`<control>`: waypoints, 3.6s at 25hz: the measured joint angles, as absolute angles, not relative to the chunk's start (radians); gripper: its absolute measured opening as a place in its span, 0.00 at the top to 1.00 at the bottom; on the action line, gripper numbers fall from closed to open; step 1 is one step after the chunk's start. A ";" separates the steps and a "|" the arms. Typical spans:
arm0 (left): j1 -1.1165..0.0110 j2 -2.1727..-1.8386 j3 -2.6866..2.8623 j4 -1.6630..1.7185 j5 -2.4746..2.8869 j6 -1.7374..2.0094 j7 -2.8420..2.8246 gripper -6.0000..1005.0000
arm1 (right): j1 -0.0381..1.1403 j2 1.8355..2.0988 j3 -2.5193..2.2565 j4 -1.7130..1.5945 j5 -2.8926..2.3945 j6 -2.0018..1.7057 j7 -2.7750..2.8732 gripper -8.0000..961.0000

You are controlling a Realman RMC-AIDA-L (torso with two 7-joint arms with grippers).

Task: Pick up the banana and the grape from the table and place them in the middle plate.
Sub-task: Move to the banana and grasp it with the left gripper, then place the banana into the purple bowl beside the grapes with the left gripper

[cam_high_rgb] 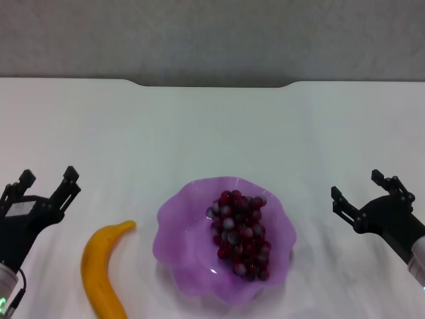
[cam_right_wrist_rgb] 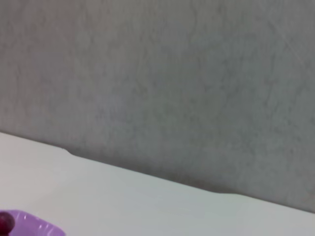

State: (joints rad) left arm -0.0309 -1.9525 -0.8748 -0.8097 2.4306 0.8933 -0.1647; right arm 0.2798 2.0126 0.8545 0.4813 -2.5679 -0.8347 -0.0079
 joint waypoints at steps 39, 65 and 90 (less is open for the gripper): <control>-0.015 -2.050 -1.383 -1.300 2.515 -0.504 0.238 0.12 | 0.307 2.009 0.865 0.453 -2.540 -0.785 -0.010 0.08; -0.060 -2.052 -1.298 -1.198 2.586 -0.424 0.156 0.12 | 0.311 2.010 0.867 0.456 -2.540 -0.792 -0.009 0.08; -0.069 -2.050 -1.304 -1.160 2.586 -0.369 0.146 0.47 | 0.311 2.010 0.867 0.458 -2.540 -0.795 -0.009 0.08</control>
